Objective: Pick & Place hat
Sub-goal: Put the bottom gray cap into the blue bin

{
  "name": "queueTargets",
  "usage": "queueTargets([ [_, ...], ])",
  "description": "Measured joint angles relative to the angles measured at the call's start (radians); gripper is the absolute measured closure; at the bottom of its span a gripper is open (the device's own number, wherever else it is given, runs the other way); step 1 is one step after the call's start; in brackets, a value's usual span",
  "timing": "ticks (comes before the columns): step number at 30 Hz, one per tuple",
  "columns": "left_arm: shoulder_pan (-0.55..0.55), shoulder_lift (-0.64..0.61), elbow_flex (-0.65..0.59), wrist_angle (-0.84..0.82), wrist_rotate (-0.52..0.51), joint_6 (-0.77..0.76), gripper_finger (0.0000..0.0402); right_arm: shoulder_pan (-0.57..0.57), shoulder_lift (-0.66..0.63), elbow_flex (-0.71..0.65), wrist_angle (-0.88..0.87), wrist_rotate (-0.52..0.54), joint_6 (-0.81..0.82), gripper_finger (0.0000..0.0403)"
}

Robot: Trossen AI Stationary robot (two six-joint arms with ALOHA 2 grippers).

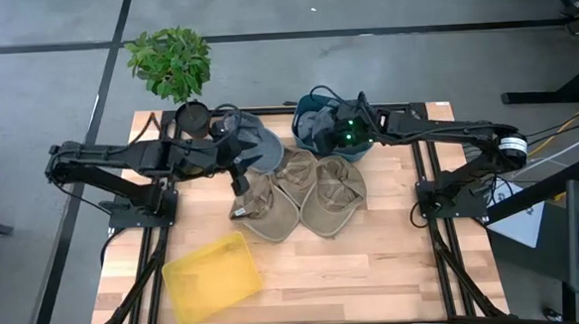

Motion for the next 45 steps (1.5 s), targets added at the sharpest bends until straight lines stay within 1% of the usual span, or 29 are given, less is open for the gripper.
queueTargets([
  [2,0.000,-0.022,0.000,-0.041,-0.002,0.000,0.0256,0.021,0.003,0.002,-0.010,0.088,0.007,0.0261],
  [7,0.009,-0.072,0.000,-0.131,-0.030,0.002,0.0256,0.079,0.003,0.061,-0.142,0.328,0.006,0.0261],
  [9,0.021,-0.088,0.000,-0.153,-0.038,0.005,0.0256,0.092,0.006,0.079,-0.184,0.379,0.010,0.0261],
  [12,0.038,-0.094,0.000,-0.162,-0.036,0.039,0.0256,0.093,0.013,0.085,-0.155,0.373,0.039,0.0261],
  [16,0.053,-0.087,0.000,-0.165,-0.027,0.089,0.0256,0.093,0.052,0.085,-0.068,0.330,0.067,0.0261],
  [20,0.064,-0.076,0.000,-0.168,-0.006,0.124,0.0256,0.093,0.109,0.085,0.048,0.259,0.068,0.0261],
  [22,0.069,-0.073,0.000,-0.168,-0.003,0.124,0.0256,0.093,0.138,0.085,0.065,0.249,0.069,0.0261],
  [24,0.070,-0.070,0.000,-0.170,-0.003,0.124,0.0256,0.093,0.164,0.085,0.052,0.247,0.095,0.0261],
  [28,0.069,-0.071,0.000,-0.171,-0.003,0.124,0.0256,0.093,0.213,0.085,-0.003,0.282,0.141,0.0261],
  [31,0.069,-0.071,0.000,-0.176,-0.009,0.124,0.0256,0.093,0.229,0.085,-0.081,0.346,0.154,0.0267],
  [34,0.069,-0.071,0.000,-0.176,-0.009,0.124,0.0256,0.093,0.229,0.085,-0.176,0.420,0.176,0.0285],
  [35,0.069,-0.071,0.000,-0.176,-0.009,0.124,0.0256,0.093,0.227,0.085,-0.205,0.429,0.175,0.0293],
  [40,0.070,-0.071,0.000,-0.176,-0.023,0.124,0.0256,0.092,0.221,0.086,-0.288,0.433,0.170,0.0328],
  [43,0.069,-0.071,0.000,-0.176,-0.031,0.124,0.0256,0.092,0.227,0.086,-0.255,0.431,0.135,0.0341],
  [45,0.069,-0.071,0.000,-0.176,-0.032,0.124,0.0256,0.092,0.232,0.086,-0.218,0.405,0.082,0.0346],
])
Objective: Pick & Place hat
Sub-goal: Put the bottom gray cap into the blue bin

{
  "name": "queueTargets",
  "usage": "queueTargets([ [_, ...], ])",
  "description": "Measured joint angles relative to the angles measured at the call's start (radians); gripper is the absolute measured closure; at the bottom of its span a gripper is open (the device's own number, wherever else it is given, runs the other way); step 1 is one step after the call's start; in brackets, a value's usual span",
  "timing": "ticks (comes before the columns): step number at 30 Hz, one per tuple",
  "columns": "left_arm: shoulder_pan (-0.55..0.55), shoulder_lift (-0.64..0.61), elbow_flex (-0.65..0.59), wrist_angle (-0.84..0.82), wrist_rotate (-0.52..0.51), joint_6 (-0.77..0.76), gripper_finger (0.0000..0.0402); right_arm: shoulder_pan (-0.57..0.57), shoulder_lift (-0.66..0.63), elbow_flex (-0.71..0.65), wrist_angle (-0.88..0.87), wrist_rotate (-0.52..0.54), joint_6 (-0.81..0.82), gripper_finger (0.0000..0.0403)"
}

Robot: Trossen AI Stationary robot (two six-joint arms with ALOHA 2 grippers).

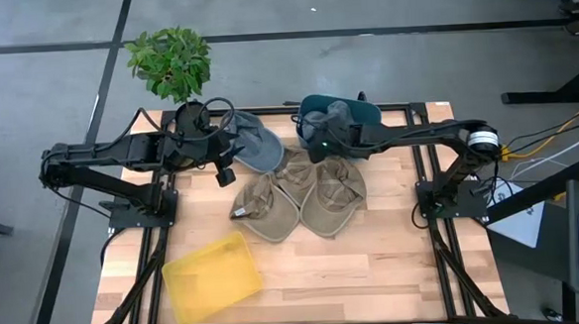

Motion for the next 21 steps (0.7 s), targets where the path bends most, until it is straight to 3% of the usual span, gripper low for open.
queueTargets([
  [15,0.000,0.000,0.000,0.001,0.001,0.010,0.0256,0.000,0.108,0.000,0.186,-0.185,-0.073,0.0345],
  [21,0.000,0.000,0.000,0.001,0.003,0.010,0.0256,0.000,0.083,0.000,0.221,-0.188,-0.120,0.0345],
])
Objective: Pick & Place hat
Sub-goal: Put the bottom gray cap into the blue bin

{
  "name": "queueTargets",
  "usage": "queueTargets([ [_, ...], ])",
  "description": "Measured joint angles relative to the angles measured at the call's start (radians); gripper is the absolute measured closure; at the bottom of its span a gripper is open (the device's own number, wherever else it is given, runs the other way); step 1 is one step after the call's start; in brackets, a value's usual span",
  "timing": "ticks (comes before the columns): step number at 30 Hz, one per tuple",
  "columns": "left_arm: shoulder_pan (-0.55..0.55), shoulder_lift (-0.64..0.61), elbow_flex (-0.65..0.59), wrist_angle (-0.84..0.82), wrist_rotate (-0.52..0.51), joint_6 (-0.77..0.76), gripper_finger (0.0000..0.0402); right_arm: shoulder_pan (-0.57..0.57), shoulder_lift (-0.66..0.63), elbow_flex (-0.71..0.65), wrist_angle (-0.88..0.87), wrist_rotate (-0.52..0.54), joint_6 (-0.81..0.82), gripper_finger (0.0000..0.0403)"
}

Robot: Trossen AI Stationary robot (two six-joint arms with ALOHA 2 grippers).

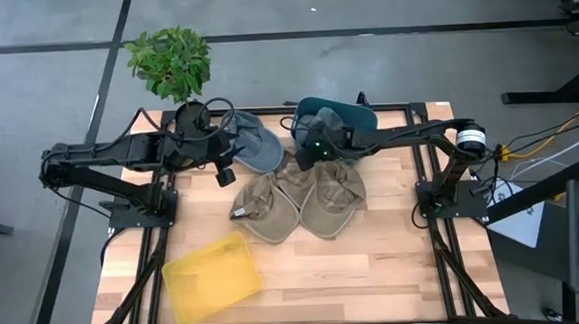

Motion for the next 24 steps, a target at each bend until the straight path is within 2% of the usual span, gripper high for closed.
queueTargets([
  [12,0.000,0.000,0.000,-0.001,0.002,0.000,0.0256,-0.009,-0.142,0.000,-0.018,0.025,0.026,0.0345],
  [18,0.000,0.000,0.000,0.000,0.002,0.000,0.0256,-0.007,-0.191,0.000,-0.080,-0.096,0.111,0.0345],
  [24,0.000,0.000,0.000,0.000,0.003,-0.001,0.0256,-0.006,-0.177,-0.001,-0.141,-0.135,0.143,0.0345],
])
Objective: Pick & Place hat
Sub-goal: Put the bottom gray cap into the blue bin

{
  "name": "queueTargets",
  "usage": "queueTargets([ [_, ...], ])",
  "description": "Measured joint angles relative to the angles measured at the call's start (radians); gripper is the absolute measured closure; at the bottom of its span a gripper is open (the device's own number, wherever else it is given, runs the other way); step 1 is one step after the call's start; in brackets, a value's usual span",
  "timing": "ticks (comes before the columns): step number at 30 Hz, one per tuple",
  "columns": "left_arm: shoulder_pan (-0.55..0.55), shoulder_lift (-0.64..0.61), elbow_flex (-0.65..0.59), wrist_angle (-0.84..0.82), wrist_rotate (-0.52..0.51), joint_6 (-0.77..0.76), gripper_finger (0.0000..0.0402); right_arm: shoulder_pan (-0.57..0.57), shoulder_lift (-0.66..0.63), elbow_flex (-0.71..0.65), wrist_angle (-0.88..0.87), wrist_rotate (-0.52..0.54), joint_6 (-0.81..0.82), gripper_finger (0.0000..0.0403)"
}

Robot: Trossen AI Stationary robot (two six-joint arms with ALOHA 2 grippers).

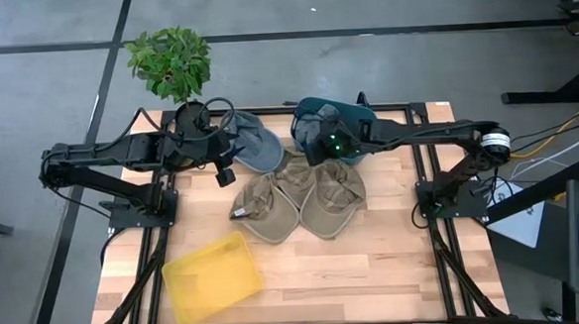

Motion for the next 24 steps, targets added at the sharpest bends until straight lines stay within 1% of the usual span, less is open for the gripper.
queueTargets([
  [7,0.000,0.000,0.000,0.001,-0.003,0.000,0.0256,0.000,0.050,0.000,-0.003,-0.017,0.010,0.0345],
  [12,0.000,0.000,0.000,0.001,-0.005,0.001,0.0256,-0.015,0.096,0.000,0.000,-0.011,-0.030,0.0345],
  [14,0.000,0.000,0.000,0.001,-0.005,0.018,0.0256,-0.019,0.104,0.000,-0.002,0.043,-0.039,0.0345],
  [16,0.000,0.000,0.000,0.001,-0.009,0.032,0.0256,-0.019,0.104,0.000,0.000,0.128,-0.036,0.0345],
  [18,0.000,0.000,0.000,0.001,-0.010,0.031,0.0256,-0.019,0.102,0.000,0.001,0.180,-0.036,0.0345],
  [24,0.000,0.000,0.000,0.001,-0.025,0.011,0.0256,-0.039,0.116,0.000,0.001,0.200,-0.043,0.0345],
])
